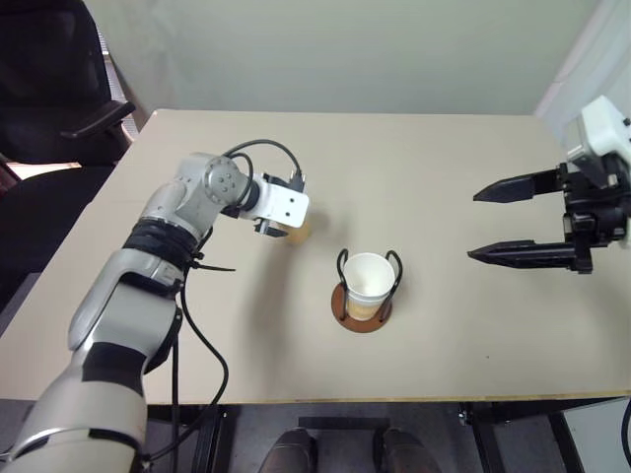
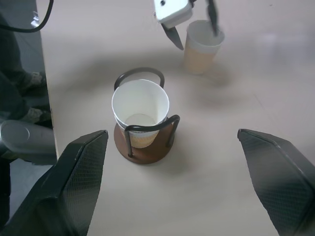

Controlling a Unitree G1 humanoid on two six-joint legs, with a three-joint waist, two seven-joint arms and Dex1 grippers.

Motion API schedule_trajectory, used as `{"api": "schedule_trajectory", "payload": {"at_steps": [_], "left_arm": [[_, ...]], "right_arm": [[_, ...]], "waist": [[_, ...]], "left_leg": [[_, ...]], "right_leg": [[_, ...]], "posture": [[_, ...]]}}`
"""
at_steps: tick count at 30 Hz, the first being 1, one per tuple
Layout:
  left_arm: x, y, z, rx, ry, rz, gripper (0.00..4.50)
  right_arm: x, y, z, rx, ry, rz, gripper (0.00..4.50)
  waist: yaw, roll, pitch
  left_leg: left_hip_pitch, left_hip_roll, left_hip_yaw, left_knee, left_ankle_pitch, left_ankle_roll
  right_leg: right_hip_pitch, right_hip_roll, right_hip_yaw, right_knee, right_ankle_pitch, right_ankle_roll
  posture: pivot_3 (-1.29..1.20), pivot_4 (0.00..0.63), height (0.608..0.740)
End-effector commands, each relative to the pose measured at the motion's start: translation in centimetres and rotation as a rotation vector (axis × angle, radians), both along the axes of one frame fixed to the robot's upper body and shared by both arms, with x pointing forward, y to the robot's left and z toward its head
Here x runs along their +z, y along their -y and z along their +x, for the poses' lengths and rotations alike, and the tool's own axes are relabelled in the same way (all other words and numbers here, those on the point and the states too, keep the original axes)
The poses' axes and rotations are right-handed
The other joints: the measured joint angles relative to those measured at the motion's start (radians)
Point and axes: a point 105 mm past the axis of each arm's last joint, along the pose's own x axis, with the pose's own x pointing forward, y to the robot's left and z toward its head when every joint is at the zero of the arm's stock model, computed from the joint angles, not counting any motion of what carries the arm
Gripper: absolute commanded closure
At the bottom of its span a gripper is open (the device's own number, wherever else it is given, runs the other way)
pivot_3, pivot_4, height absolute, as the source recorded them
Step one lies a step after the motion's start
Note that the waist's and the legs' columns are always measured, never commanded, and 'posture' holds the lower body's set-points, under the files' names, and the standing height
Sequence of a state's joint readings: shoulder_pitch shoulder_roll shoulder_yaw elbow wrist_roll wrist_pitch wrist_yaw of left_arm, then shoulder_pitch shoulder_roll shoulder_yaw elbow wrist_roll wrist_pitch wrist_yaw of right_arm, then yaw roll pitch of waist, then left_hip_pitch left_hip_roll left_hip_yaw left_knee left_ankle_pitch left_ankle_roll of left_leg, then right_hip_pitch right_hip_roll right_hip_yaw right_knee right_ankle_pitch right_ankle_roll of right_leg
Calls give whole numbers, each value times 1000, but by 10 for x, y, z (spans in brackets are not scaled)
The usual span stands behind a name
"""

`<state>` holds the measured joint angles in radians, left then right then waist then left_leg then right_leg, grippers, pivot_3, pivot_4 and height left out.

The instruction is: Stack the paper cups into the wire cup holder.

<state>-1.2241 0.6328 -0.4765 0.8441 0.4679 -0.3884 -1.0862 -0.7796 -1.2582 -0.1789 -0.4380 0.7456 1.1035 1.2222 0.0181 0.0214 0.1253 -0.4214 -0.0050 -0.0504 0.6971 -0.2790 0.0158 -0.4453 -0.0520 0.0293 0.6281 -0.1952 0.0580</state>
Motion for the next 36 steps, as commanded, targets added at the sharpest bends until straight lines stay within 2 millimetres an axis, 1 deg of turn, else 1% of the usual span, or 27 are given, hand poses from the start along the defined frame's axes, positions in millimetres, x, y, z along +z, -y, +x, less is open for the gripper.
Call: {"api": "schedule_trajectory", "payload": {"at_steps": [1,4,7,8,13,16,18,22,26,28,31,36], "left_arm": [[15,3,2,-37,48,6,2067],[14,1,3,-44,57,11,3132],[15,2,0,-65,44,5,4278],[15,2,-1,-76,37,4,4476],[15,-3,-15,-140,-21,11,4476],[23,0,-28,-188,-84,-27,4476],[32,6,-38,-236,-122,-58,4476],[60,26,-67,-375,-193,-111,4476],[90,50,-97,-491,-257,-186,4476],[102,60,-111,-538,-301,-220,4476],[117,72,-125,-600,-355,-252,4476],[124,84,-138,-665,-430,-261,4476]], "right_arm": [[11,2,-5,-9,58,7,102],[10,5,-3,-26,77,3,102],[11,6,-3,-21,83,10,102],[11,6,-2,-19,89,11,102],[17,6,1,11,136,43,102],[22,8,5,29,204,77,102],[21,11,7,26,231,89,102],[11,18,5,24,175,131,102],[-6,22,-8,44,95,139,102],[-10,25,-15,39,75,137,102],[-11,30,-22,-15,77,116,102],[-8,29,-40,-42,58,111,102]], "waist": [[0,0,0],[1,0,0],[1,0,0],[1,0,0],[1,0,0],[1,0,0],[2,0,0],[8,0,0],[9,0,0],[10,0,0],[10,0,0],[7,1,0]], "left_leg": [[0,0,0,0,0,0],[0,-1,1,1,0,0],[0,-1,1,1,0,0],[0,-1,1,1,0,0],[0,-1,2,1,0,0],[-1,0,1,1,0,0],[-1,0,1,1,0,0],[-3,0,1,3,0,1],[-3,0,3,3,-1,1],[-4,0,2,2,-1,1],[-3,0,3,2,-1,1],[2,0,3,2,-1,2]], "right_leg": [[0,0,0,0,0,0],[0,0,0,0,0,0],[0,0,0,0,0,1],[0,0,0,0,0,1],[0,1,1,0,0,1],[0,1,1,0,0,1],[0,1,1,0,0,1],[0,0,0,0,1,2],[0,0,0,-1,1,2],[0,0,0,-1,1,2],[0,0,0,-1,1,2],[4,-1,1,0,1,2]], "posture": [[0,150,740],[0,150,740],[0,150,740],[0,150,740],[0,150,740],[0,150,740],[0,150,740],[0,150,740],[0,150,740],[0,150,740],[0,150,740],[0,150,740]]}}
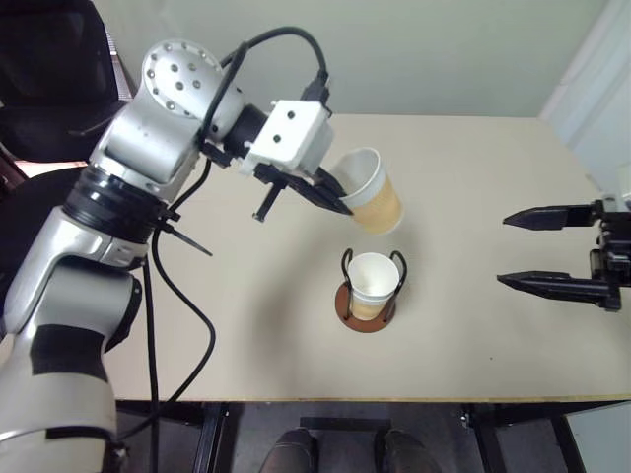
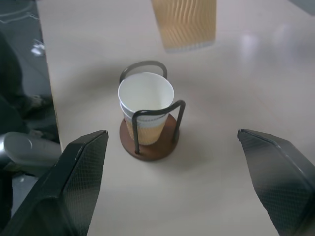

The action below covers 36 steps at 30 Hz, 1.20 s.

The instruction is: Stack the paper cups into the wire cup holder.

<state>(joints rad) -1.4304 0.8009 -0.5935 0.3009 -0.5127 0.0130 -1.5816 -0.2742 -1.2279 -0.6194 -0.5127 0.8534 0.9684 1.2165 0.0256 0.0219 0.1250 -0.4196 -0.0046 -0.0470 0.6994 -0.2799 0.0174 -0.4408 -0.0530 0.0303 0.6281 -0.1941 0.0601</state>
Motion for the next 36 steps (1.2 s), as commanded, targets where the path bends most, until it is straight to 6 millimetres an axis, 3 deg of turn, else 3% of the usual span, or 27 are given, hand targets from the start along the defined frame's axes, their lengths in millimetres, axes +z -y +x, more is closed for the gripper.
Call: {"api": "schedule_trajectory", "payload": {"at_steps": [1,5,9,13,24,27,36], "left_arm": [[9,6,-17,-83,-47,22,4476],[-8,4,-17,-94,-55,114,4476],[-25,1,-3,-88,-7,198,4476],[-37,9,6,-113,7,231,4476],[-56,10,-5,-204,-7,328,4476],[-53,11,-3,-204,12,321,3852],[-19,15,-2,-143,-10,127,604]], "right_arm": [[14,-2,-19,-14,35,-20,102],[25,-4,-39,-38,29,-24,102],[28,-4,-49,-83,38,-33,102],[28,-3,-53,-128,58,-24,102],[27,-5,-56,-139,49,-36,102],[25,-7,-54,-125,47,-35,102],[13,-10,-41,-70,11,-15,102]], "waist": [[-1,0,0],[-1,0,0],[-1,0,0],[3,0,0],[1,0,1],[2,0,1],[2,0,1]], "left_leg": [[0,0,0,0,0,0],[0,0,0,0,0,0],[0,0,0,-1,0,0],[0,-1,0,0,-1,2],[-1,-2,0,-1,-4,3],[-1,-3,0,0,-4,3],[-1,-3,1,0,-5,4]], "right_leg": [[0,0,0,0,0,0],[0,0,0,0,0,0],[0,1,0,-1,0,0],[1,0,-1,-1,0,0],[0,1,0,-2,-3,3],[0,0,0,-1,-4,4],[0,0,0,-1,-4,4]], "posture": [[0,150,740],[0,150,740],[0,150,740],[0,150,740],[0,150,740],[0,150,740],[0,150,740]]}}
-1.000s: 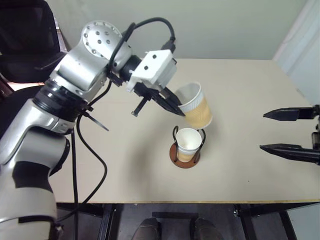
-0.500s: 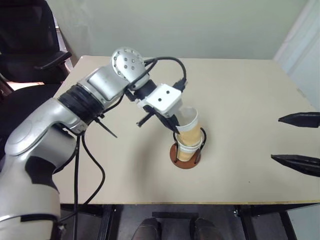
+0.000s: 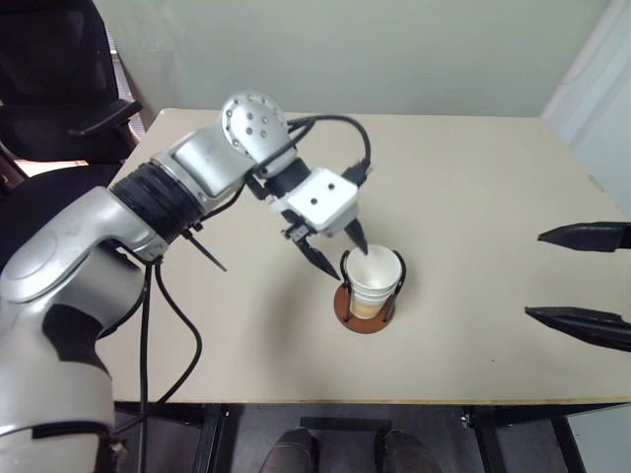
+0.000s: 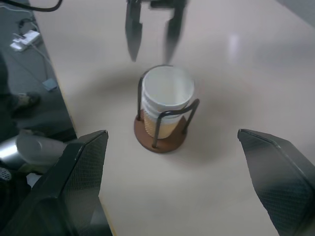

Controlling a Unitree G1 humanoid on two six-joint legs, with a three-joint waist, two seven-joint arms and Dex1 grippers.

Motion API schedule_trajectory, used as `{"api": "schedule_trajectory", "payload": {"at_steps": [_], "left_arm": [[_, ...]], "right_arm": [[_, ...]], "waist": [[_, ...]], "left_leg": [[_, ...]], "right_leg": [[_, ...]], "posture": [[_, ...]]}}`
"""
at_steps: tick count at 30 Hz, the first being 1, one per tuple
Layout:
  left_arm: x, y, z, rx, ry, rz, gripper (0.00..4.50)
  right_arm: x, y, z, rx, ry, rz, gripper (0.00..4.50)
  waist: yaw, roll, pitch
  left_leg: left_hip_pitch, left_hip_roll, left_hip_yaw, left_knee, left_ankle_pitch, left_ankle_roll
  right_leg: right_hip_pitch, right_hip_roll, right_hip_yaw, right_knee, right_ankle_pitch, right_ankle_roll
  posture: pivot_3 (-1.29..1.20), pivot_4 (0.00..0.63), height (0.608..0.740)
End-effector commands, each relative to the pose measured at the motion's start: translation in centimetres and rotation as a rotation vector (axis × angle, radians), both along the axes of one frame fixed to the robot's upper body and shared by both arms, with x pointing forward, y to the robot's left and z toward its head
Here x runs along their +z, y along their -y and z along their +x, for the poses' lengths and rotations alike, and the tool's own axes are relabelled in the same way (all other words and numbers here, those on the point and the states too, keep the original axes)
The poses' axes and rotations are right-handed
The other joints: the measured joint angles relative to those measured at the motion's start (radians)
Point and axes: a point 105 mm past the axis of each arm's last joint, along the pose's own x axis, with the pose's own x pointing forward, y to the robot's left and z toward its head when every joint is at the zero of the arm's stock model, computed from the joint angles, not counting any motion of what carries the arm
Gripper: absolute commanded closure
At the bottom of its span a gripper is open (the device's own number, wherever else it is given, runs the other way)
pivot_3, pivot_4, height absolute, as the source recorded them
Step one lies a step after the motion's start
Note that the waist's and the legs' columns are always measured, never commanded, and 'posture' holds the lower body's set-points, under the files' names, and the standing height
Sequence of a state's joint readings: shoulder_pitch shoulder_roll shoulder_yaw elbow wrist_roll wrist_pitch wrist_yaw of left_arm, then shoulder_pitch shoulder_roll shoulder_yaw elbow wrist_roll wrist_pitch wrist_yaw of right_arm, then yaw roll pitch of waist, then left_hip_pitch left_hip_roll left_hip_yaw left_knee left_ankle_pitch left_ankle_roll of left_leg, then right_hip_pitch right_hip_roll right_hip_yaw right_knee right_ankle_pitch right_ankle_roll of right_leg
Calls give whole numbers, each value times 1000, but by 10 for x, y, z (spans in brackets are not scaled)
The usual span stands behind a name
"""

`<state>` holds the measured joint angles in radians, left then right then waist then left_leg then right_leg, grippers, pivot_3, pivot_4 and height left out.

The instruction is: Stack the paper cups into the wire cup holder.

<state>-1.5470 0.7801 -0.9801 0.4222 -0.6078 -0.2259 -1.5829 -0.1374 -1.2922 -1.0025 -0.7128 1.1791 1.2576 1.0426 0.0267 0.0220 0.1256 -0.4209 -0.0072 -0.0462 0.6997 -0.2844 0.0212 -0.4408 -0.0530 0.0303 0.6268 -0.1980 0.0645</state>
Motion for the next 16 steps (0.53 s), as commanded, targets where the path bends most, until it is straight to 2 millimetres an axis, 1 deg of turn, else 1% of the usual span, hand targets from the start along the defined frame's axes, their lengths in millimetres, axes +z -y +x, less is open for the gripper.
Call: {"api": "schedule_trajectory", "payload": {"at_steps": [1,2,4,5,7,9,11,13,14,16], "left_arm": [[28,0,-8,-7,-16,-116,241],[36,1,-8,12,-35,-172,40],[51,-3,-8,77,-82,-292,40],[56,-6,-5,127,-92,-353,40],[60,-19,4,266,-121,-469,40],[58,-33,10,385,-133,-533,40],[46,-55,12,526,-151,-571,40],[31,-80,10,683,-177,-603,40],[27,-89,8,745,-182,-616,40],[24,-104,2,845,-192,-648,40]], "right_arm": [[0,0,5,20,18,9,102],[-3,0,8,25,9,12,102],[-8,-1,14,40,-7,21,102],[-11,-2,17,45,-23,26,102],[-17,-4,25,66,-43,35,102],[-20,-6,34,77,-46,31,102],[-24,-6,43,98,-64,23,102],[-31,-6,52,112,-84,6,102],[-33,-6,56,116,-86,-7,102],[-32,-4,62,116,-88,-15,102]], "waist": [[0,0,0],[0,0,0],[-1,0,0],[-2,1,0],[-5,1,-1],[-8,2,-1],[-16,3,-1],[-22,3,-1],[-23,3,-1],[-23,3,-1]], "left_leg": [[0,1,-1,0,0,0],[0,0,0,0,0,0],[0,1,-1,0,0,0],[0,0,1,0,0,0],[1,1,1,0,0,-1],[2,1,1,0,1,-1],[3,1,2,1,2,-3],[4,2,2,0,2,-3],[5,2,1,1,2,-4],[5,4,0,1,3,-5]], "right_leg": [[0,-1,0,0,0,0],[0,1,0,0,0,0],[0,0,1,0,0,1],[0,1,0,1,0,1],[0,0,1,1,0,1],[0,1,1,1,0,1],[0,3,1,2,0,1],[0,4,3,2,0,1],[1,5,2,3,0,1],[1,7,3,2,1,0]], "posture": [[0,150,740],[0,150,740],[0,150,740],[0,150,740],[0,150,740],[0,150,740],[0,150,740],[0,150,740],[0,150,740],[0,150,740]]}}
